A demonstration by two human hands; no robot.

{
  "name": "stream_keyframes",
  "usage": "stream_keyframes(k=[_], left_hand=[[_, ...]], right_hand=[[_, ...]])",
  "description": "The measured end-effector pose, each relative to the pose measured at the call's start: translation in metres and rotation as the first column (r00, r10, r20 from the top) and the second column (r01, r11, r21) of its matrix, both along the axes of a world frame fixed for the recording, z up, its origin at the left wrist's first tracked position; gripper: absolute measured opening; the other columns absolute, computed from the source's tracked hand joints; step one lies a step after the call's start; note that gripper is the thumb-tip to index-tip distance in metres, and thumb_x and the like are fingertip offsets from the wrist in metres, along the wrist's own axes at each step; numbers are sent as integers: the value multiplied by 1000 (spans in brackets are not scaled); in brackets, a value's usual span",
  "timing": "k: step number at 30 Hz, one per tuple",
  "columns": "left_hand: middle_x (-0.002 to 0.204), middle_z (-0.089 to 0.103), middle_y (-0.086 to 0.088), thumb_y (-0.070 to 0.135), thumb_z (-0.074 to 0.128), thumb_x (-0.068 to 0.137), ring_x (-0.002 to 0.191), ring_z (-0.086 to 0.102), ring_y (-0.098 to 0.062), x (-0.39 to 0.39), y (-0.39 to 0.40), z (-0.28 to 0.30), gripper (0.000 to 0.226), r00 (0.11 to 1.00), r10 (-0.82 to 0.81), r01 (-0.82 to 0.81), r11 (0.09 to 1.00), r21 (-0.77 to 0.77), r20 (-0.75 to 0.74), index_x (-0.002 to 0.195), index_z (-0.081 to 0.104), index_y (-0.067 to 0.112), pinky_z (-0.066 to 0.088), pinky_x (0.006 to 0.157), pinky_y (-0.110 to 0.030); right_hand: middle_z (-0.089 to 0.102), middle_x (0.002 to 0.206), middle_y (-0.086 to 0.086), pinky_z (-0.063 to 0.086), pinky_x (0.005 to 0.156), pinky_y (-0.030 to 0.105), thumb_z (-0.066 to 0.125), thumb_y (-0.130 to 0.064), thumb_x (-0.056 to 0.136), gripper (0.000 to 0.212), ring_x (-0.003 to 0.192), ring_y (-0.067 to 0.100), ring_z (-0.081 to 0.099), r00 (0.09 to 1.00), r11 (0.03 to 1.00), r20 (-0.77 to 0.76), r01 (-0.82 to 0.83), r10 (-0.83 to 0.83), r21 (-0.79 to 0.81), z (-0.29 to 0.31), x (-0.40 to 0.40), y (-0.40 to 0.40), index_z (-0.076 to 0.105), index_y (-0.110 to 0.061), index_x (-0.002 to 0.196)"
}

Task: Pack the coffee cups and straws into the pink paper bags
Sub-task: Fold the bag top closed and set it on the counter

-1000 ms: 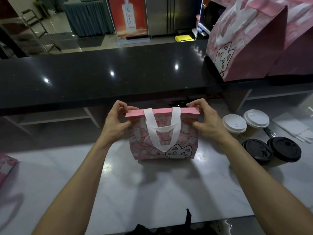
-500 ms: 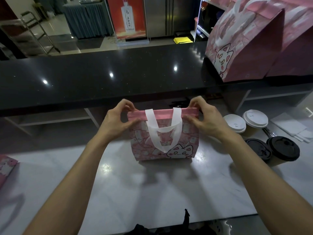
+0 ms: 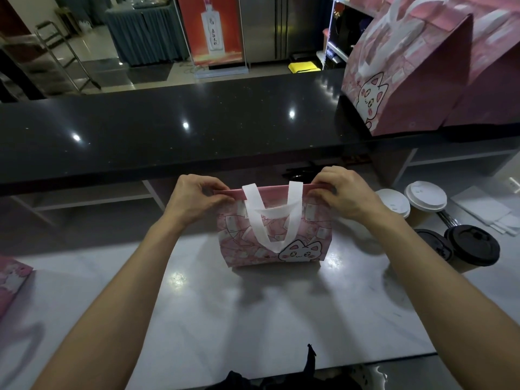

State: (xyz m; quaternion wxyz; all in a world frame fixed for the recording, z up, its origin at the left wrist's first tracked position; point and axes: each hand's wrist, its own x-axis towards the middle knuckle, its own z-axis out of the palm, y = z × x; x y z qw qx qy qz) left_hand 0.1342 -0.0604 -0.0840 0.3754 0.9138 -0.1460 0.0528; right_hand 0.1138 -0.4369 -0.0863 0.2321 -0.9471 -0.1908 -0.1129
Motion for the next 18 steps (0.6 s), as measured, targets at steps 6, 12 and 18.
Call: stream_keyframes(k=[6, 12, 18], left_hand=[[89, 79, 25, 19, 89, 89, 94, 76, 0, -3, 9, 3, 29, 999, -25, 24, 998, 50, 21, 94, 83, 47, 65, 86, -30], [92, 80, 17, 16, 88, 91, 93, 74, 1, -10, 7, 7, 17, 1000, -15, 15, 997, 73, 6, 100, 86, 29, 65, 88, -32], [105, 75, 20, 41, 73, 99, 100, 68, 6, -7, 3, 46, 6, 984, -139, 158, 968, 194, -110, 104, 75, 42, 56, 85, -23]], right_hand=[[64, 98, -9, 53, 80, 30, 74, -14, 99, 7, 92, 16, 63, 996, 998, -71, 55, -54, 6, 1, 0, 1, 78, -19, 103], [65, 98, -11, 53, 81, 30, 76, -21, 99, 7, 94, 15, 65, 986, 998, -158, 58, -53, 23, 10, -7, 5, 80, -21, 104], [74, 97, -16, 57, 82, 34, 56, -66, 102, 42, 92, 3, 69, 972, 984, -220, 117, -84, 138, 62, -6, 3, 82, -33, 100]])
